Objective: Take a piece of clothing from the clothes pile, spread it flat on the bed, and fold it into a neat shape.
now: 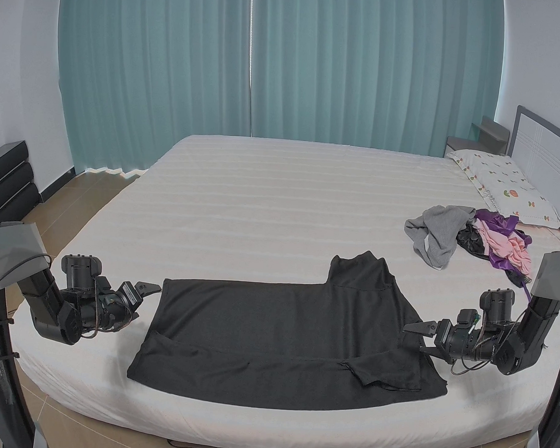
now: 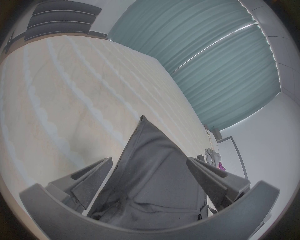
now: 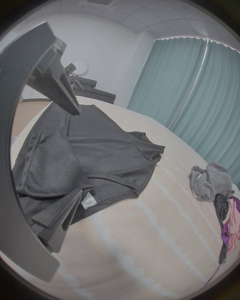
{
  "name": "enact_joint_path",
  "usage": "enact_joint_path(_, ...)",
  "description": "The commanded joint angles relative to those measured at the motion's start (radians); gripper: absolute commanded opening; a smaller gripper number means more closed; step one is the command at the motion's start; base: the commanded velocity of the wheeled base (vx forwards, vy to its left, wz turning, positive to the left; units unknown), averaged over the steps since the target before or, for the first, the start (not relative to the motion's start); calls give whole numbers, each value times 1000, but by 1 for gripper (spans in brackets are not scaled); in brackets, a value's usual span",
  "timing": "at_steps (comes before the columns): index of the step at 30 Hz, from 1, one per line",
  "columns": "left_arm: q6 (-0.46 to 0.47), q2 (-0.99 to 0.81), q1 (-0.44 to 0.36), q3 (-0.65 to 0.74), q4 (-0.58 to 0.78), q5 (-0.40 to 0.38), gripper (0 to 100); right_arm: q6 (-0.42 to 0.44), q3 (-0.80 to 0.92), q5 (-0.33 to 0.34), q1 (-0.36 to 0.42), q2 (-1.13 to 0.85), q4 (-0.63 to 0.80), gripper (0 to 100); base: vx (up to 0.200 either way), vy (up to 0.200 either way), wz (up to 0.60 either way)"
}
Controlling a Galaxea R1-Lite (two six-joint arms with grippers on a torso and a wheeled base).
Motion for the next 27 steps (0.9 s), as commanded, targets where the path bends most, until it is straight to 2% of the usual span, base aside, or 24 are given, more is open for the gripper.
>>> enact_joint_path(1, 0, 23, 0, -38, 0, 13, 100, 0, 1, 1, -1, -2, 0, 100, 0, 0, 0)
enact_joint_path(4, 0, 49, -1, -109, 10, 39, 100, 0, -2, -1, -1, 0, 0, 100, 0, 0, 0)
enact_joint_path(7, 1, 73, -6, -175, 42, 39, 100, 0, -2, -1, -3, 0, 0, 100, 0, 0, 0)
enact_joint_path(8, 3, 98, -20, -235, 80, 39, 100, 0, -2, -1, -6, 0, 0, 100, 0, 0, 0)
enact_joint_path(10, 3, 102, -23, -252, 91, 39, 100, 0, 0, -1, -7, 1, 0, 100, 0, 0, 0)
enact_joint_path(11, 10, 145, -32, -354, 149, 39, 100, 0, -2, -1, -10, 6, 0, 100, 0, 0, 0)
enact_joint_path(17, 30, 253, -50, -609, 289, 31, 100, 0, -3, 1, -10, 11, 0, 100, 0, 0, 0)
enact_joint_path(18, 30, 253, -50, -609, 289, 31, 100, 0, -3, 1, -10, 11, 0, 100, 0, 0, 0)
enact_joint_path(20, 41, 291, -55, -719, 365, 39, 100, 2, -2, 1, -12, 11, 0, 100, 0, 0, 0)
enact_joint_path(24, 47, 331, -55, -795, 433, 42, 100, 3, -5, 2, -18, 23, 0, 100, 0, 0, 0)
enact_joint_path(27, 92, 349, -55, -801, 433, 54, 100, 3, -8, 2, -20, 32, 0, 100, 0, 0, 0)
